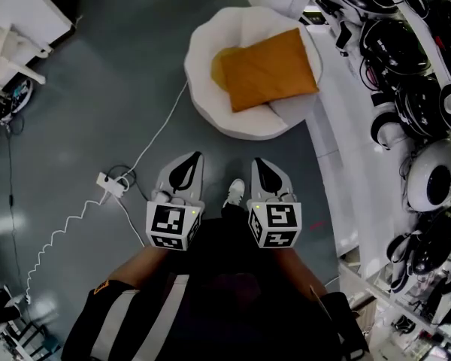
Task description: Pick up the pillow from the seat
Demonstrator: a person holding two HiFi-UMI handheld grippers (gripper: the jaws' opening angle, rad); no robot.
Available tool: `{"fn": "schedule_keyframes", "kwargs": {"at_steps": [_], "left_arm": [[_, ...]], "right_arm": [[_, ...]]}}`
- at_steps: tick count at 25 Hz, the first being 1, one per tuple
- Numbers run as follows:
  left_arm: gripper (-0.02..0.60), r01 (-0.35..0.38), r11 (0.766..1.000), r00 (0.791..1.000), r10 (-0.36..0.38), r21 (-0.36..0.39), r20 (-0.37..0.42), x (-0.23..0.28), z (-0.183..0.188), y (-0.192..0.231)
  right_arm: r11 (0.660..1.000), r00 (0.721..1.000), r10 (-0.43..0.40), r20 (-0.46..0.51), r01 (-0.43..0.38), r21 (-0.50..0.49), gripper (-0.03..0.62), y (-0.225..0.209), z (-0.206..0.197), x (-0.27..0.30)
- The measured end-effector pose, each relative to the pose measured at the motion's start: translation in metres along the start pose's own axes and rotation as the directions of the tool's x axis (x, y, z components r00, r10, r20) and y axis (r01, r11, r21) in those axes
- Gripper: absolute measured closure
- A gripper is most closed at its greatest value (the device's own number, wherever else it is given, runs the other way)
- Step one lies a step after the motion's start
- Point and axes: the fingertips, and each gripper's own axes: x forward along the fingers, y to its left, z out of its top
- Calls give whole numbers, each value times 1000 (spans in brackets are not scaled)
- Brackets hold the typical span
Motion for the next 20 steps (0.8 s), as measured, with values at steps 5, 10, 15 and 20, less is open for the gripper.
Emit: {"fn": "schedule_keyframes", "kwargs": {"at_steps": [5, 10, 15, 20], "left_arm": [[577, 0, 1000, 1000, 0, 18, 4, 43, 20, -14], [577, 8, 1000, 1000, -8, 18, 8, 68, 29, -25], [577, 15, 1000, 1000, -15, 12, 7, 87, 30, -25], [577, 37, 999, 999, -37, -4, -3, 117, 31, -16]], "right_arm": [[1000, 1000, 8, 7, -8, 6, 592, -40, 17, 17], [1000, 1000, 3, 11, -3, -5, 593, -67, 28, 26], [1000, 1000, -7, -4, 7, -5, 592, -84, 33, 39], [999, 999, -41, -32, 41, -2, 592, -102, 36, 62]]}}
